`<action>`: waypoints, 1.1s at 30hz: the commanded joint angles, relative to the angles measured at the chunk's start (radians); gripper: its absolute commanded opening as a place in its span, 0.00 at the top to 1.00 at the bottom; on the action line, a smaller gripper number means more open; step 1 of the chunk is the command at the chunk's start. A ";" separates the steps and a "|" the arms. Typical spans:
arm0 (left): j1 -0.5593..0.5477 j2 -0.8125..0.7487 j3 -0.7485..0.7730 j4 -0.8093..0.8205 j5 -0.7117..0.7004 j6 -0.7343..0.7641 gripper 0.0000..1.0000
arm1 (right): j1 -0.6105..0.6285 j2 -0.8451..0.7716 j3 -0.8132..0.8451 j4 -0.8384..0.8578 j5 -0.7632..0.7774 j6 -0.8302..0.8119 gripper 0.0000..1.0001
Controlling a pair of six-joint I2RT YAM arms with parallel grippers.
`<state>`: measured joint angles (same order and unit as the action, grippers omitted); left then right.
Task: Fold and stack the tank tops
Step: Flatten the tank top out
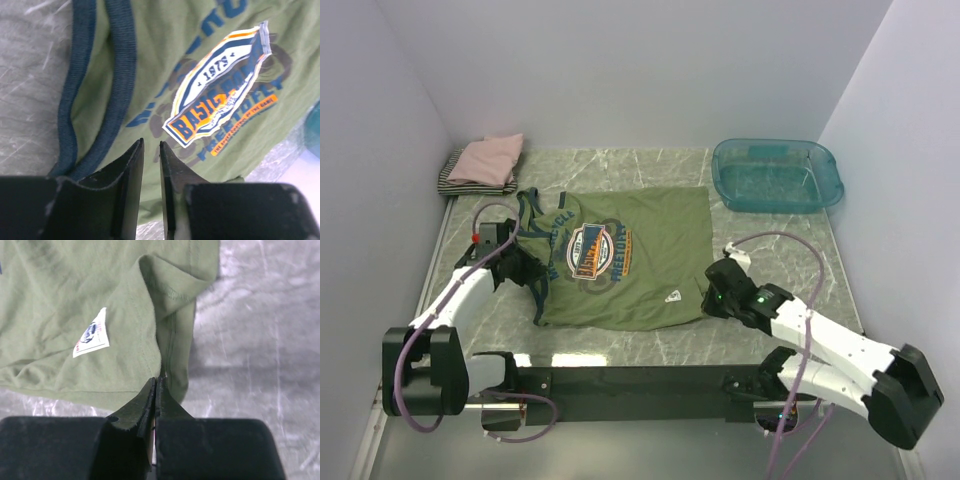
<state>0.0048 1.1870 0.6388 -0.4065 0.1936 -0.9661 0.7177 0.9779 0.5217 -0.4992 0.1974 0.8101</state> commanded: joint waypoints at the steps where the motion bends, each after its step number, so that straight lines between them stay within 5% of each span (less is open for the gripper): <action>1: 0.001 0.023 -0.016 0.044 -0.013 -0.017 0.76 | 0.009 -0.074 0.006 -0.113 0.027 0.043 1.00; 18: 0.001 0.098 0.002 0.049 -0.040 0.009 0.98 | 0.057 -0.304 -0.201 -0.188 -0.176 0.166 0.99; 24: 0.001 0.105 0.025 0.058 -0.019 0.036 0.91 | 0.075 -0.356 -0.214 -0.231 -0.132 0.198 0.49; 29: 0.001 0.092 0.071 0.032 0.006 0.093 0.80 | 0.075 -0.398 -0.105 -0.272 -0.007 0.221 0.45; 33: 0.001 0.074 0.099 -0.001 0.009 0.133 0.78 | 0.074 -0.273 -0.034 -0.224 0.062 0.183 0.57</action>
<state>0.0048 1.2884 0.6899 -0.3870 0.1875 -0.8928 0.7876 0.6304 0.4255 -0.7559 0.1631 1.0046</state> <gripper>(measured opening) 0.219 0.459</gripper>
